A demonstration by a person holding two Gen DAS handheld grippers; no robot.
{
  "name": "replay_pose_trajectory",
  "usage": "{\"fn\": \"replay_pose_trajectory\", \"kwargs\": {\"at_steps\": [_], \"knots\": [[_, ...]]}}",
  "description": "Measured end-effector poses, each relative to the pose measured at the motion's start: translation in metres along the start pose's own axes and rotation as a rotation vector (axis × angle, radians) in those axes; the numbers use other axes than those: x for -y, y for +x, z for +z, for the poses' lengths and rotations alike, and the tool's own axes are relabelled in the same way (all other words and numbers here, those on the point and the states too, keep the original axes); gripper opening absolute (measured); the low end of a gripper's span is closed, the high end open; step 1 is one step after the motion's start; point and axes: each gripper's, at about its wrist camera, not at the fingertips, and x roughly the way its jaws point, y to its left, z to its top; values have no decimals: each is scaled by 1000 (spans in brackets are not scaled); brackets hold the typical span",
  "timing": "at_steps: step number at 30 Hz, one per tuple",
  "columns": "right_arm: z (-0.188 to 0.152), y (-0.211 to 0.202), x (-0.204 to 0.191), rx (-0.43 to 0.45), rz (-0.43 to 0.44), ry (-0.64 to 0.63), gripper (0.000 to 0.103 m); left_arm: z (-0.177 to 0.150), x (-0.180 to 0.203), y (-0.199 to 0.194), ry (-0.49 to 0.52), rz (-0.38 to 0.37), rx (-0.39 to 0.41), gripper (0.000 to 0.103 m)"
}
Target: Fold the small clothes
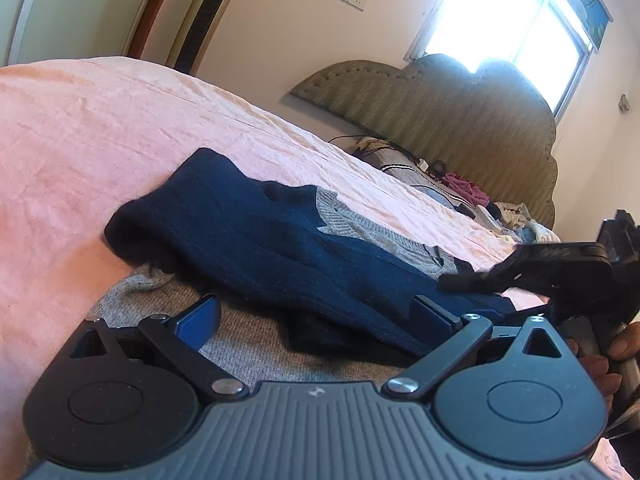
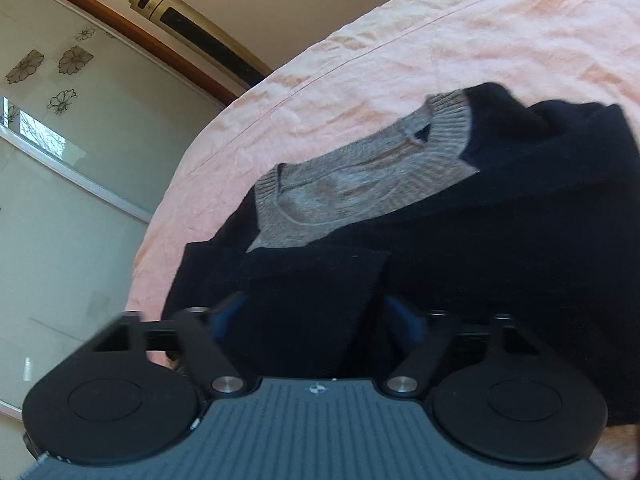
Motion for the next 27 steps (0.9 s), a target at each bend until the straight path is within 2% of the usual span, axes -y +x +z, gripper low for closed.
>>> {"fn": "replay_pose_trajectory", "kwargs": {"at_steps": [2,4,6,7,9,11,16,20,24,26,27], "knots": [[-4,8,-11,-6,-48,-71,37,0,0,0,-1,0,1,101],[-5,8,-17,-5,-81,-116,26,0,1,0,-4,-1,3,101],[-1,0,-22,12,-84,-152,16,-1,1,-1,-7,-3,6,101],[2,-8,-24,28,-58,-159,14,-1,1,-1,-8,-4,6,101],[12,-31,-27,80,-14,-161,14,-1,1,-1,-10,-7,10,101],[23,-54,-26,121,-6,-179,14,-1,1,-2,-9,-8,13,101],[39,-94,14,158,-102,-148,14,-2,0,-2,-12,-12,18,101],[35,-93,58,141,-174,-75,14,-2,-1,-2,-11,-14,16,101],[21,-79,76,129,-172,-39,14,0,0,-11,-7,-6,47,101],[18,-80,79,139,-149,-15,19,10,2,-24,10,2,104,101],[18,-85,79,150,-137,-8,27,20,1,-30,9,-6,137,101]]}}
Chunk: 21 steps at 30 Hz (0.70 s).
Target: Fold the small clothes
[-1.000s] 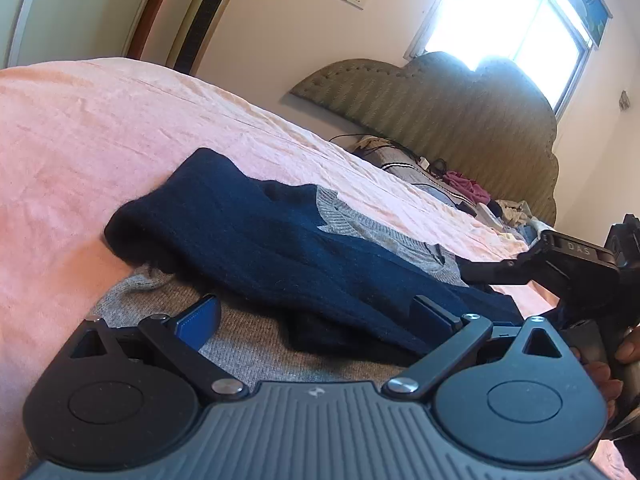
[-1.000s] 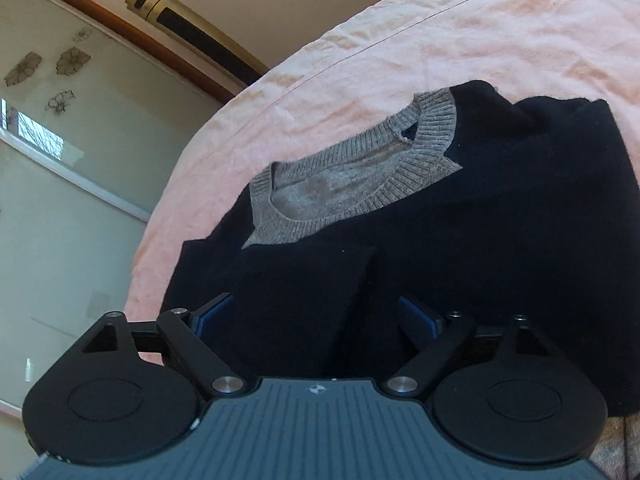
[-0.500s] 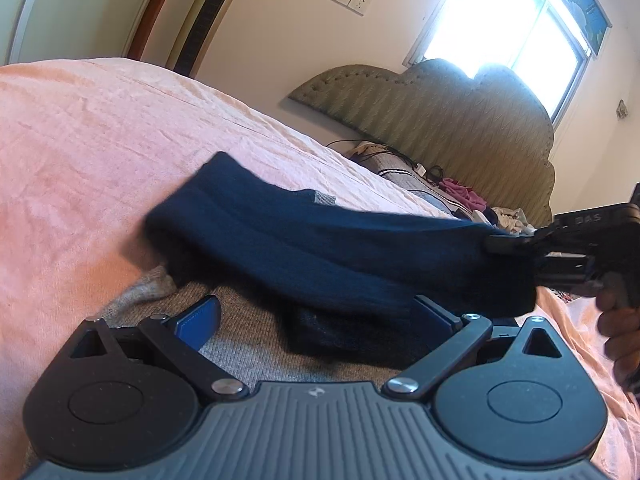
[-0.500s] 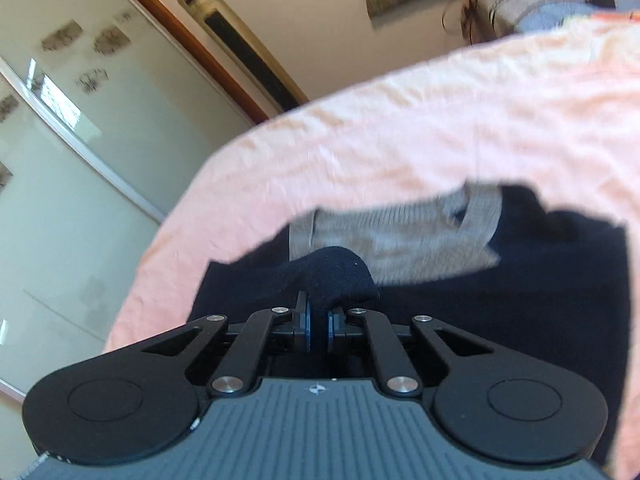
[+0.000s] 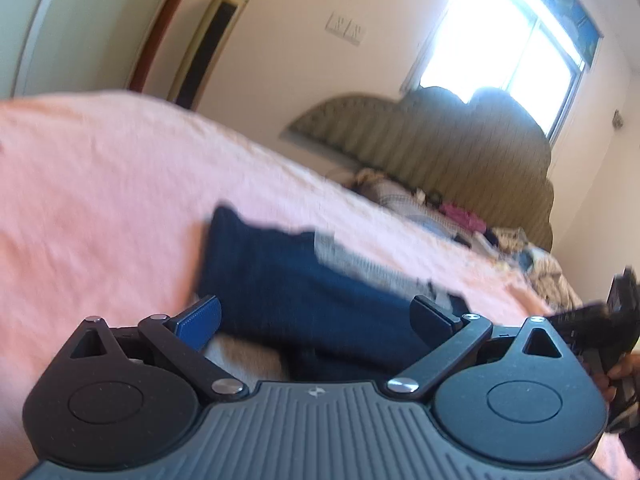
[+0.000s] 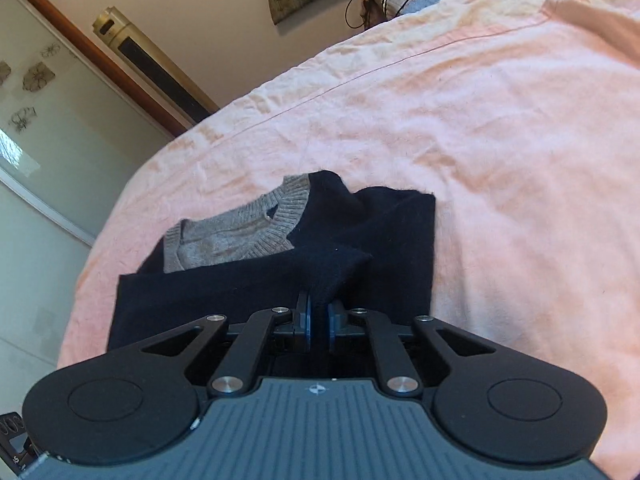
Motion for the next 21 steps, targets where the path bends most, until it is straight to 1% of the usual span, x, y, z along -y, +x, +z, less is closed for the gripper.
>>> {"fn": "replay_pose_trajectory", "kwargs": {"at_steps": [1,2,3,4,6,7,8,9,10,11,12,13,15,16,17,18,19,20,21], "knots": [[1,-6,2,20,13,9,44,11,-2,0,0,3,27,101],[3,-12,5,48,23,24,54,26,-3,5,4,39,41,101],[4,-17,8,69,33,42,63,39,-5,18,8,89,26,101],[7,-17,10,72,50,63,62,49,-7,34,13,121,-18,101],[9,-12,12,62,66,88,62,61,-22,81,-7,152,-185,100],[10,-7,9,53,58,78,62,62,-29,99,-32,164,-246,99],[10,-1,5,41,45,59,62,62,-35,114,-49,172,-297,92],[8,4,1,32,29,39,57,63,-33,118,-11,183,-265,86],[6,10,-3,21,3,14,39,65,-31,124,13,184,-270,71],[4,17,-9,5,-35,-29,24,65,-30,134,24,175,-314,19],[3,20,-15,2,-62,-73,13,65,-30,139,29,201,-324,6],[1,18,-20,25,-69,-110,13,66,-30,137,35,211,-303,5],[1,3,-27,94,-38,-141,12,69,-25,127,116,239,-247,5],[2,-2,-25,122,-34,-145,11,67,-27,125,150,252,-236,5],[3,1,-18,113,-48,-135,11,64,-31,127,164,260,-258,5],[2,10,-11,70,-72,-118,11,59,-35,130,172,270,-274,4],[-1,18,-6,30,-86,-115,11,56,-35,126,194,262,-249,4],[-4,17,-4,51,-65,-115,11,56,-31,124,224,259,-247,4],[-4,12,-3,67,-38,-98,18,56,-29,120,226,238,-249,6]]}}
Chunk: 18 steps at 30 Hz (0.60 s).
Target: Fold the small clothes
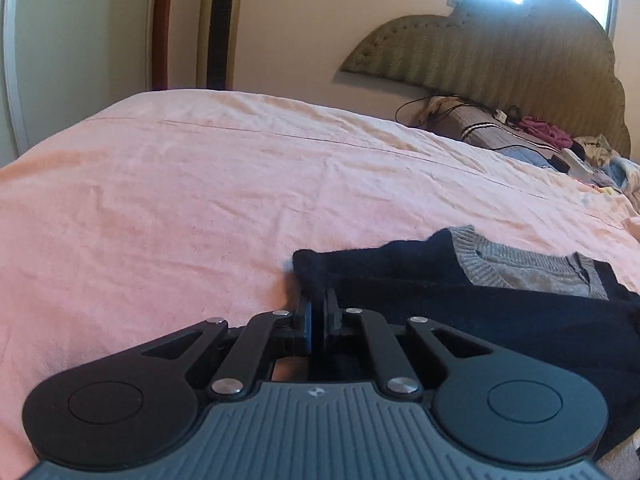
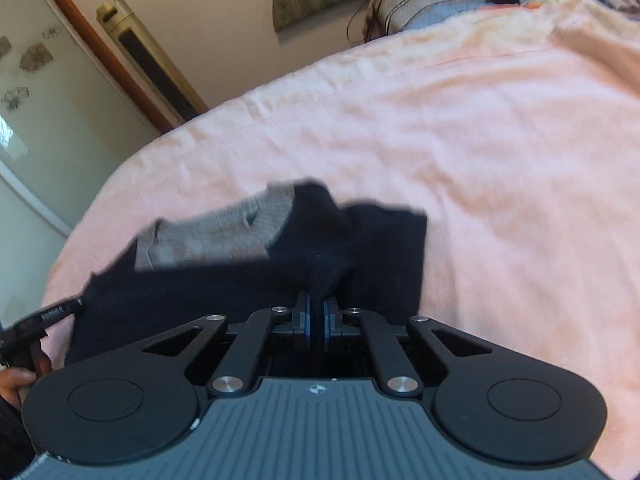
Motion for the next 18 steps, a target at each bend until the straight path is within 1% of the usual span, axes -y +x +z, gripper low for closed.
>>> {"fn": "replay_pose_trajectory", "kwargs": {"at_steps": [2,3,4,5,6,7,8,9,10,11,12,13,14,15,17,18], "knots": [[5,-17,9,69,51,66,26,1,-3,-12,-4,-59,32,7],[8,-26,15,114,54,92,38,2,-4,-17,-2,-73,44,13],[12,-33,21,147,28,110,46,3,-8,-19,-11,-88,44,16],[17,-34,27,145,-14,117,45,6,-13,-19,-35,-103,41,29],[22,-29,32,116,-65,121,45,8,-16,-17,-68,-112,35,47],[24,-23,36,85,-96,126,45,10,-20,-14,-108,-116,26,56],[24,-15,39,53,-108,131,45,11,-22,-10,-145,-127,11,64],[23,-8,39,37,-102,130,45,12,-22,-3,-176,-148,-10,64],[23,-4,37,37,-93,126,43,12,-21,4,-193,-172,-36,63],[22,0,35,42,-79,125,37,11,-17,10,-187,-163,-43,46],[22,7,32,17,-50,129,12,10,-11,13,-148,-106,-38,5],[22,8,28,24,-65,105,13,11,-8,16,-129,-83,-49,5],[23,5,22,47,-87,60,13,13,-7,15,-131,-78,-45,5],[24,-1,22,71,-79,53,12,14,-7,13,-123,-76,-46,5],[25,-12,37,114,-79,100,11,11,-9,12,-97,-72,-47,5],[23,-10,48,103,-94,126,11,8,-10,13,-90,-74,-43,5]]}}
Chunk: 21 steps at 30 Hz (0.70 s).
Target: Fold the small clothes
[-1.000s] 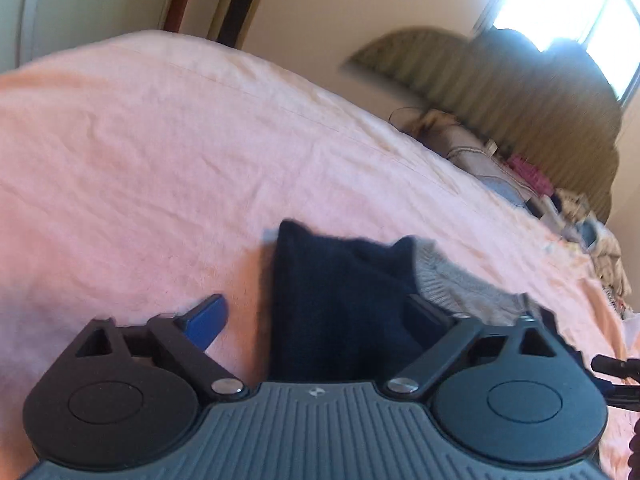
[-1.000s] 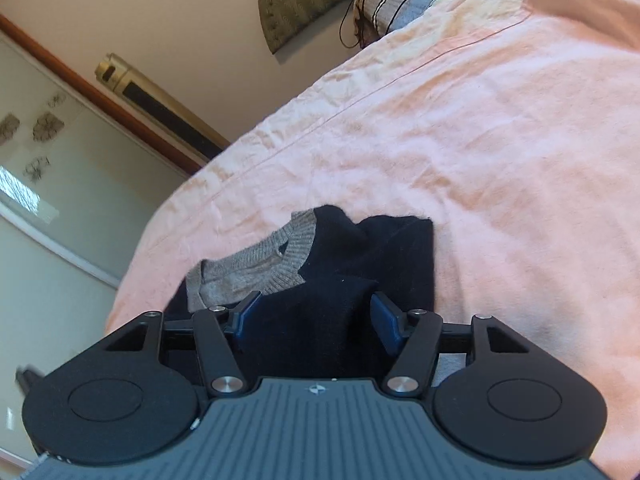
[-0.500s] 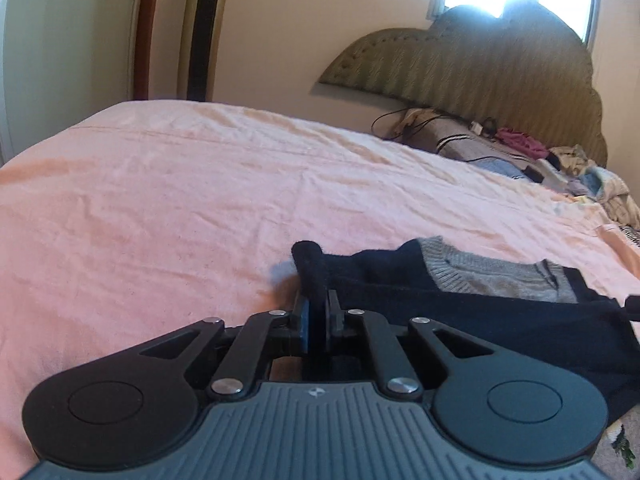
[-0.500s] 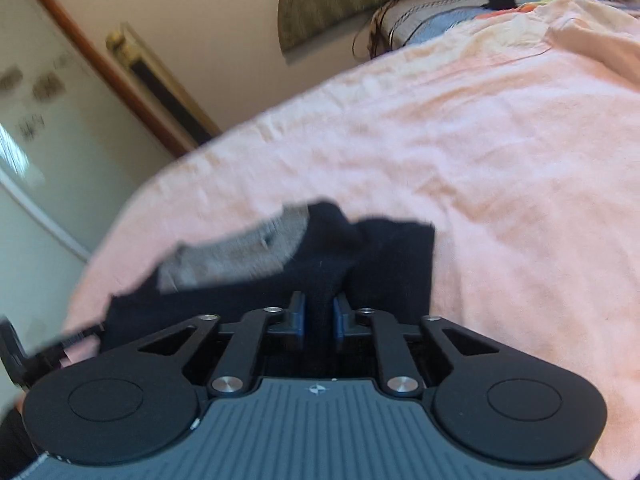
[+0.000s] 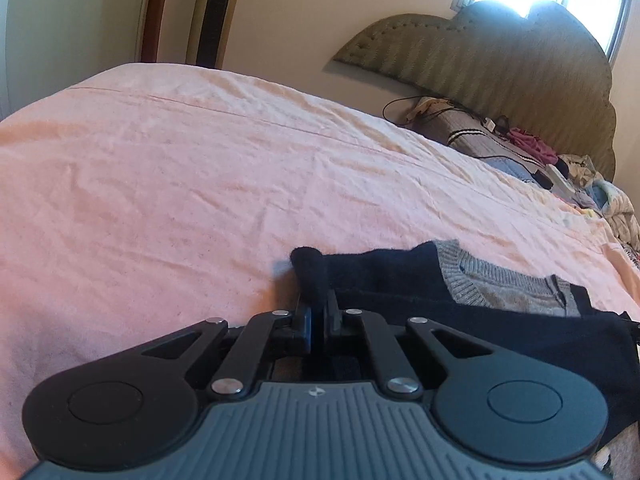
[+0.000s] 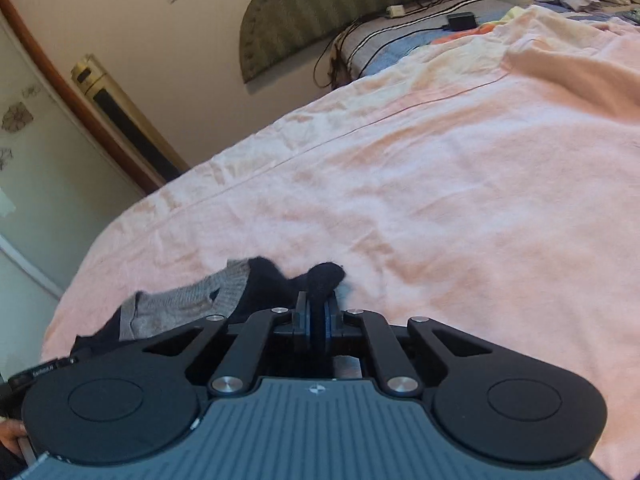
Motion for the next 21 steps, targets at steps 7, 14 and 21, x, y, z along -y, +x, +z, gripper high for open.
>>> {"fn": "replay_pose_trajectory", "kwargs": {"at_steps": [7,14,21], "knots": [[-7,-3,8,15,0,83,24,-3,17,-9,109,71,30,7],[-13,-20,-74,40,130,-135,47,-6,68,-36,210,-36,120,20],[-60,23,-89,86,-72,-471,53,-30,67,-2,293,-15,65,28]]}}
